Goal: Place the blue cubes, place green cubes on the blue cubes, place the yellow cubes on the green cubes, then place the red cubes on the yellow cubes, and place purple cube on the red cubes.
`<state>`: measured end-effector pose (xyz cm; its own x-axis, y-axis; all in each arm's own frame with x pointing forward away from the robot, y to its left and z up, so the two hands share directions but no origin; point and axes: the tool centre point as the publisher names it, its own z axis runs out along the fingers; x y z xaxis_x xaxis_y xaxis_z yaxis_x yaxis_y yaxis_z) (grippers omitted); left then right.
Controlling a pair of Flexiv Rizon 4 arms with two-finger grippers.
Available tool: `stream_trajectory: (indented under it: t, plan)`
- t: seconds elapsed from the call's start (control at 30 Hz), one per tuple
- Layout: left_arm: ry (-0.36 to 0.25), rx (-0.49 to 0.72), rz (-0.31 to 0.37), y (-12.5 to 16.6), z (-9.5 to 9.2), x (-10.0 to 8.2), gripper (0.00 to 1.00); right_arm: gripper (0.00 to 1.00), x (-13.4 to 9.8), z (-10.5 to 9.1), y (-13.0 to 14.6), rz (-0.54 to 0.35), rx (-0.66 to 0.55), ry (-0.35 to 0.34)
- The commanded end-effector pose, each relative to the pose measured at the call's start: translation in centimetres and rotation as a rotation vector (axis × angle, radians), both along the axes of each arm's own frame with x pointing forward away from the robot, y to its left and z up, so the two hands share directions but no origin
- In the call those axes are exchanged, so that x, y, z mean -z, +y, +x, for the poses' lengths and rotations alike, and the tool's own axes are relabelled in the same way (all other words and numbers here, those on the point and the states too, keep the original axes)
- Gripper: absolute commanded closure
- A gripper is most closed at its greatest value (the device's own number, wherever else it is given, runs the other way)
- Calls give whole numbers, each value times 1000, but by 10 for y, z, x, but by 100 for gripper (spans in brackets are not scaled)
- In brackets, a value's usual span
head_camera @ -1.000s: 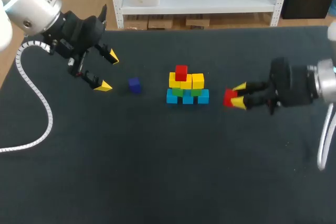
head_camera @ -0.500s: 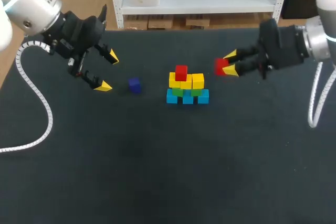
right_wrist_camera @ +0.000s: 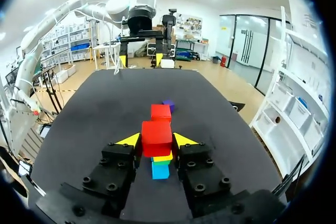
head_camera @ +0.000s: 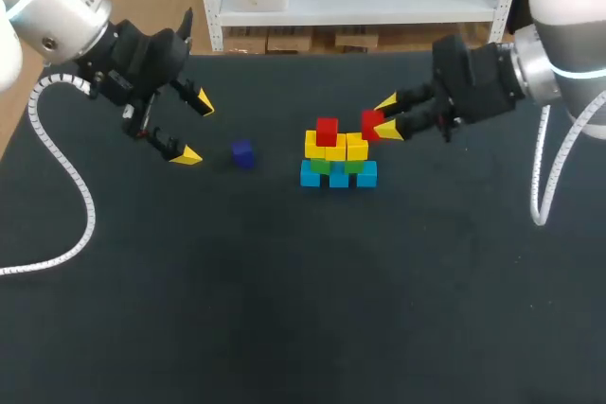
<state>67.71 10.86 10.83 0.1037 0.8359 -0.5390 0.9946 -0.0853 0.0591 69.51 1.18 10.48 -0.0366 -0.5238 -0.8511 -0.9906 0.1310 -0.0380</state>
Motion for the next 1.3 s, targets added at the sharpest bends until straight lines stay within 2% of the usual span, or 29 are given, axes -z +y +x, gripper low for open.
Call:
stream_trajectory:
  t: [0.03, 0.4, 1.3]
  plan:
    - [-1, 2, -1, 0, 1, 1, 0, 100, 4, 5, 9, 2, -4, 4]
    - [-1, 2, -1, 0, 1, 1, 0, 100, 8, 5, 22, 21, -13, 16]
    - [-1, 2, -1, 0, 1, 1, 0, 100, 17, 8, 27, 23, -16, 45]
